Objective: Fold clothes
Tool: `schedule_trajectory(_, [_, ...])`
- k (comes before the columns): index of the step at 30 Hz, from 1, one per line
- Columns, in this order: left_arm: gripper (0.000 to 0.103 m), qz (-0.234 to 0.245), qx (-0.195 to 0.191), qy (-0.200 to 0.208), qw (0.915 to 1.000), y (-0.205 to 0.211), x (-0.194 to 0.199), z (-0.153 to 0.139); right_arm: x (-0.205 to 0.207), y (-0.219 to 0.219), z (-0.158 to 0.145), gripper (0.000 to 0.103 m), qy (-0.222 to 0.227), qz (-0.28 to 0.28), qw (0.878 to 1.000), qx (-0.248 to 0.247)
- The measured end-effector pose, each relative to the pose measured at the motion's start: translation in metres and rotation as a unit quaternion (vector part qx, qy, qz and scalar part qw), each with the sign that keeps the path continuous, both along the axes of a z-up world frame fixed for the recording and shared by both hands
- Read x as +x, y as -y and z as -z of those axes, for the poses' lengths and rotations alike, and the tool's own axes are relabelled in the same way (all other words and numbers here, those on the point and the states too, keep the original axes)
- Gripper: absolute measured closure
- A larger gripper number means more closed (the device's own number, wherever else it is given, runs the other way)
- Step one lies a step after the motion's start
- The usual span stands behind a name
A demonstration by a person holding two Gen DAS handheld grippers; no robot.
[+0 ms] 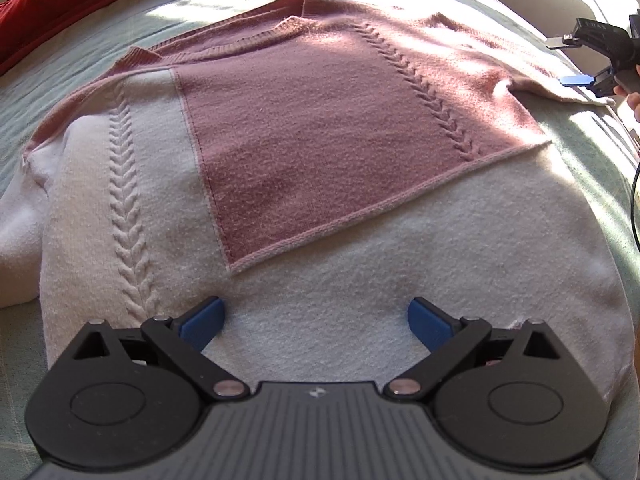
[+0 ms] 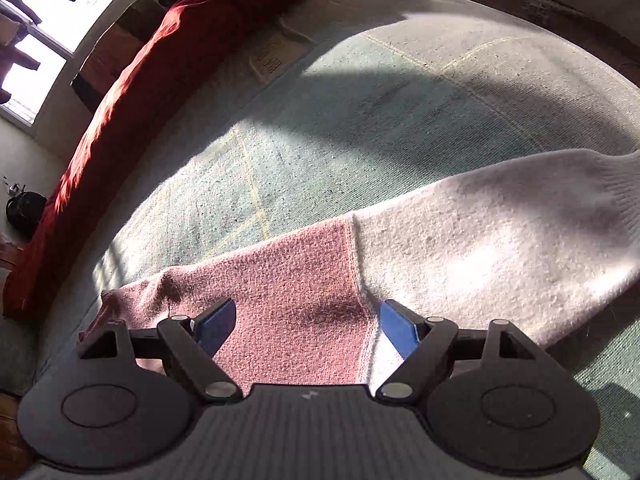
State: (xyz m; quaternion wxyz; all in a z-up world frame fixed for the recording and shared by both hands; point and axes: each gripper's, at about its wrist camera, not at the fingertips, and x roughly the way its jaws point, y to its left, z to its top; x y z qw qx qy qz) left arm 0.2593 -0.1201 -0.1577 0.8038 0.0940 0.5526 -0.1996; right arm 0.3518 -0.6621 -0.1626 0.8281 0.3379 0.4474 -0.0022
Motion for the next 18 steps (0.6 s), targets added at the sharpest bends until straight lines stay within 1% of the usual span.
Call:
schedule_trajectory(2, [0.004,0.001,0.002,0.0,1.0,0.001,0.0,0.0,-0.012,0.021,0.0,0.02,0.001,0.027,1.0,-0.005])
schedule_trajectory(6, [0.004,0.0,0.007,-0.001,1.0,0.003,0.0,0.0,-0.025,0.053,0.002,0.02,-0.002,0.066,0.998,-0.01])
schedule_trajectory(9, [0.004,-0.004,0.007,-0.003,1.0,0.003,0.001,0.0,-0.027,0.06,-0.001,0.02,-0.015,0.099,0.994,-0.042])
schedule_trajectory(10, [0.004,-0.005,0.008,-0.003,1.0,0.003,0.001,-0.001,-0.026,0.057,-0.004,0.02,-0.018,0.101,0.993,-0.055])
schedule_trajectory(12, [0.004,-0.007,0.01,-0.005,0.9999,0.003,0.002,-0.001,-0.024,0.045,-0.013,0.019,-0.024,0.095,0.992,-0.083])
schedule_trajectory(13, [0.004,-0.008,0.012,-0.005,0.9999,0.004,0.002,-0.002,-0.023,0.035,-0.019,0.018,-0.023,0.08,0.992,-0.093])
schedule_trajectory(16, [0.004,-0.009,0.017,0.001,0.9998,0.006,0.001,-0.007,-0.016,-0.012,-0.038,0.016,-0.006,0.006,0.996,-0.091])
schedule_trajectory(18, [0.004,-0.005,0.02,0.011,0.9997,0.007,-0.002,-0.014,-0.012,-0.05,-0.05,0.015,0.007,-0.045,0.996,-0.077])
